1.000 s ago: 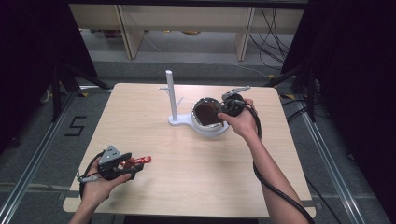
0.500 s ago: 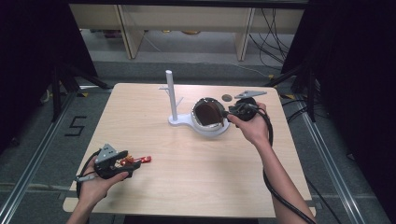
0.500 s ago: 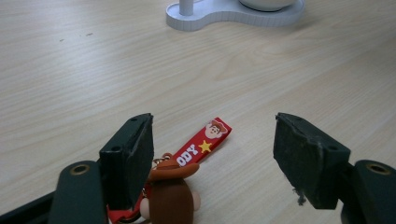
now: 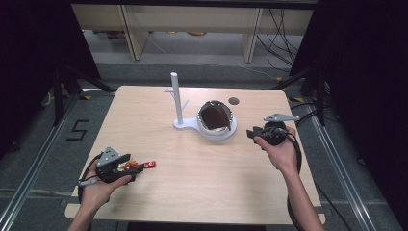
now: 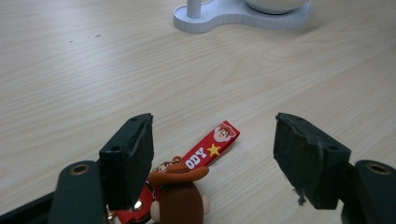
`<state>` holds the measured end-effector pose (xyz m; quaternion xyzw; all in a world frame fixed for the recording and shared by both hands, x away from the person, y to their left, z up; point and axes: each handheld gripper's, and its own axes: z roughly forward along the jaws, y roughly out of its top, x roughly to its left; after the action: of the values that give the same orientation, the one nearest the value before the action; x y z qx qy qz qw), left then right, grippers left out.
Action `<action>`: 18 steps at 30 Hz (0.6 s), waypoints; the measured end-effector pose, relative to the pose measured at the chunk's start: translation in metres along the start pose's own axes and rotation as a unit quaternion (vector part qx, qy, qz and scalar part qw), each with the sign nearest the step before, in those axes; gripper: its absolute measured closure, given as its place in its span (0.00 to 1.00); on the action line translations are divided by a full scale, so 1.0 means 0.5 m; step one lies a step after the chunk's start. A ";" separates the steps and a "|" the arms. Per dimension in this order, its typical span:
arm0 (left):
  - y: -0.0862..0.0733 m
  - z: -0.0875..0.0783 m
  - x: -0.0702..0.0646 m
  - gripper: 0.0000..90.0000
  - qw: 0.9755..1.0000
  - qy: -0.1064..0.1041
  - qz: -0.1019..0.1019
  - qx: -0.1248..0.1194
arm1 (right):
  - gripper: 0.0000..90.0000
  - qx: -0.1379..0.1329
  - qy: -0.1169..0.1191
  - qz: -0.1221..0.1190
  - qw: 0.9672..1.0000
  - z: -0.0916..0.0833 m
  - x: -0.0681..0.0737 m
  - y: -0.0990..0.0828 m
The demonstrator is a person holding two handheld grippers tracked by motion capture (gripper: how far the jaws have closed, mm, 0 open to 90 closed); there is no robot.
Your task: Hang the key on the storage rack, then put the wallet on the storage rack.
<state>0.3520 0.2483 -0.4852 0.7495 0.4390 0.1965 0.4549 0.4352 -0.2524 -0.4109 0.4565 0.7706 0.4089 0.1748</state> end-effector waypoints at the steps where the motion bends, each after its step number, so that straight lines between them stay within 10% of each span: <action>1: -0.001 -0.001 -0.001 0.32 1.000 -0.002 0.000 0.002 | 0.69 -0.006 -0.006 0.004 1.000 -0.001 0.001 -0.007; 18: 0.008 -0.021 0.022 0.32 0.997 -0.002 0.028 0.065 | 0.57 0.021 -0.003 0.025 0.999 0.008 0.007 -0.101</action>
<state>0.3525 0.2624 -0.4775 0.7900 0.4283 0.1788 0.4006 0.4073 -0.2602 -0.4529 0.4805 0.7668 0.3954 0.1573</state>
